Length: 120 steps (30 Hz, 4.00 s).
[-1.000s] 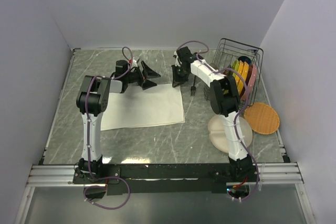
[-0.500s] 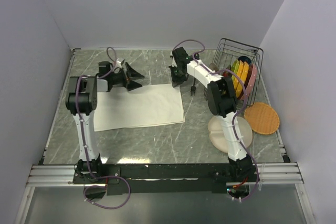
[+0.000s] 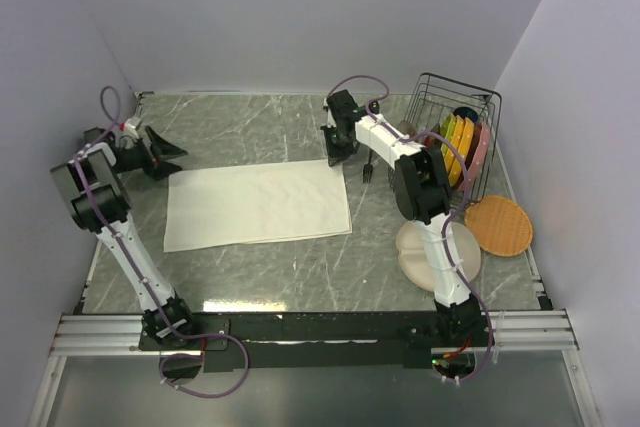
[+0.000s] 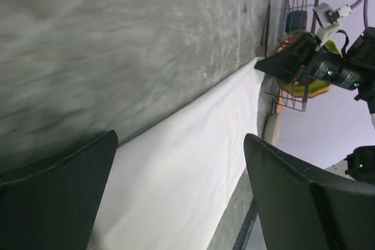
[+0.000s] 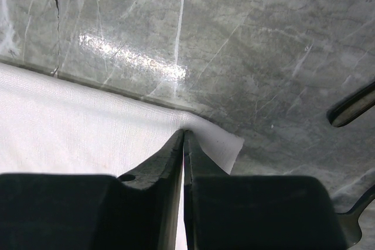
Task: Fold the napkin into a case and place the utensils inside
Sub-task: Smooth out the rectangle-folded napkin at the center of the board, then pick up the rectangle-folded napkin at the corner of the board.
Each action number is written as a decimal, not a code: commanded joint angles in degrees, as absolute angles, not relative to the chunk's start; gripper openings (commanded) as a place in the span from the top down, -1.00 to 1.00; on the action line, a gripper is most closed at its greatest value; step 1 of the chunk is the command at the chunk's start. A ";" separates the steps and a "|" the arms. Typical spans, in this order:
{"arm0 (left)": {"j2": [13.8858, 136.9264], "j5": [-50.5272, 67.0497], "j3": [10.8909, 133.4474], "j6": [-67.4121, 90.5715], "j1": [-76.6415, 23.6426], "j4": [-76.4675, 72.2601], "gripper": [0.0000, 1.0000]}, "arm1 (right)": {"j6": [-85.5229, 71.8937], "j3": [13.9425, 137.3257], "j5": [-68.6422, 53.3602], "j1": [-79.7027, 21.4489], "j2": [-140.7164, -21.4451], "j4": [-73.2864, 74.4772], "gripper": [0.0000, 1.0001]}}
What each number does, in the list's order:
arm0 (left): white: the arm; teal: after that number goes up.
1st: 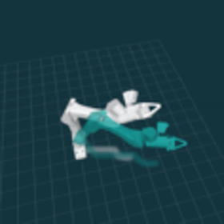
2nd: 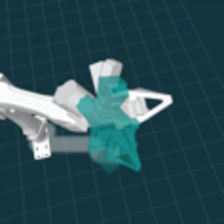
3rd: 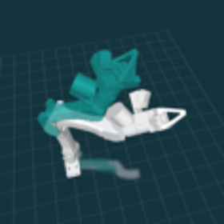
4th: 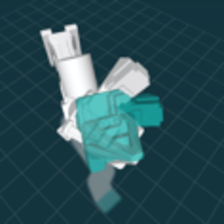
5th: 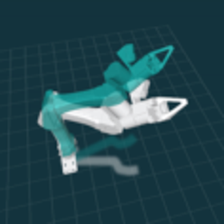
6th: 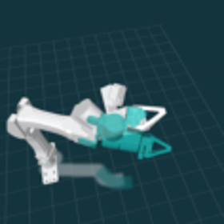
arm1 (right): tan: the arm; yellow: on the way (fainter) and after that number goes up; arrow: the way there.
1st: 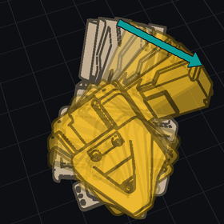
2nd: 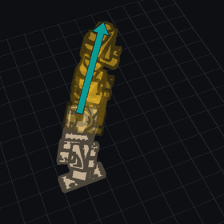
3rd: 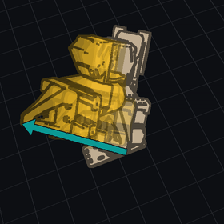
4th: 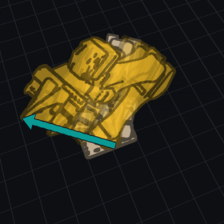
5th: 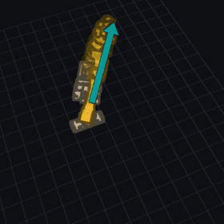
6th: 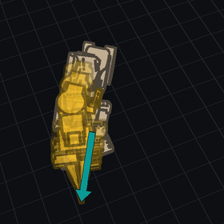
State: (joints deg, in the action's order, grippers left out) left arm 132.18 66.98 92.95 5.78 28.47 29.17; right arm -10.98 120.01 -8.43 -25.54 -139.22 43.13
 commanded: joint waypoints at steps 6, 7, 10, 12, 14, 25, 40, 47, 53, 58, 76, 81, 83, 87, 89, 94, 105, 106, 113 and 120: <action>127.81 52.92 100.46 -8.00 30.85 39.47 -0.99 | -7.83 122.43 -14.39 -26.46 -137.56 43.86 0.60; 123.88 49.69 100.11 -8.35 30.59 39.29 -0.99 | -7.65 122.69 -14.94 -26.63 -135.90 43.42 0.52; 114.92 42.40 96.44 -10.63 28.48 38.50 -0.99 | -5.45 122.79 -19.25 -26.89 -132.12 41.32 0.30; 110.76 38.08 94.23 -12.30 26.56 39.63 -0.99 | -2.92 122.08 -20.74 -27.51 -130.52 40.35 0.21; 105.84 32.65 91.15 -15.18 25.23 41.82 -0.99 | -1.50 121.29 -20.39 -28.04 -128.94 40.17 0.07; 90.17 24.70 66.54 -20.75 12.40 46.85 -0.23 | 2.11 112.70 -24.70 -29.35 -126.13 47.55 -0.01; 105.11 11.08 68.64 -12.83 10.19 38.06 0.12 | 0.26 108.18 -24.17 -30.14 -130.34 44.56 -0.01; 110.56 9.48 76.63 -12.92 12.56 39.89 0.06 | -2.37 112.67 -27.68 -31.20 -131.22 42.89 -0.10; 103.89 20.91 82.08 -12.66 16.86 43.42 -0.49 | -5.09 112.69 -30.32 -29.45 -125.53 42.90 -0.21; 108.01 23.80 90.96 -15.10 21.70 51.75 -0.58 | -7.38 105.57 -30.94 -28.57 -120.33 42.71 -0.37; 116.28 15.74 86.13 -18.54 23.82 43.51 -0.15 | -8.97 93.70 -22.94 -28.39 -116.63 47.55 -0.44; 115.93 13.01 83.76 -20.13 22.59 40.53 -0.14 | -8.79 92.99 -22.24 -28.21 -117.60 48.25 -0.42; 115.58 13.01 83.58 -20.48 22.41 40.08 -0.15 | -8.88 92.81 -21.80 -28.21 -117.51 47.99 -0.41; 116.89 12.66 84.64 -20.66 21.62 41.13 -0.19 | -8.70 92.64 -21.71 -28.21 -117.68 47.99 -0.40; 116.98 12.75 84.29 -20.83 21.10 40.52 -0.19 | -8.61 92.81 -21.71 -28.21 -117.95 47.99 -0.39; 117.07 13.45 83.50 -20.83 19.69 40.61 0.02 | -7.65 92.81 -20.48 -28.21 -118.91 48.51 -0.39; 116.81 14.94 82.79 -18.28 17.93 41.83 0.94 | -7.65 93.69 -19.42 -28.12 -122.87 48.60 -0.25; 116.55 15.20 83.49 -18.19 17.93 42.10 0.98 | -7.65 93.87 -19.42 -28.21 -123.31 48.95 -0.24; 109.96 19.51 85.43 -17.40 16.18 45.79 0.98 | -7.73 94.31 -19.60 -27.86 -124.37 49.92 -0.16; 102.84 21.45 84.73 -15.56 7.49 47.46 0.98 | -8.53 93.69 -20.39 -27.60 -124.37 49.39 -0.11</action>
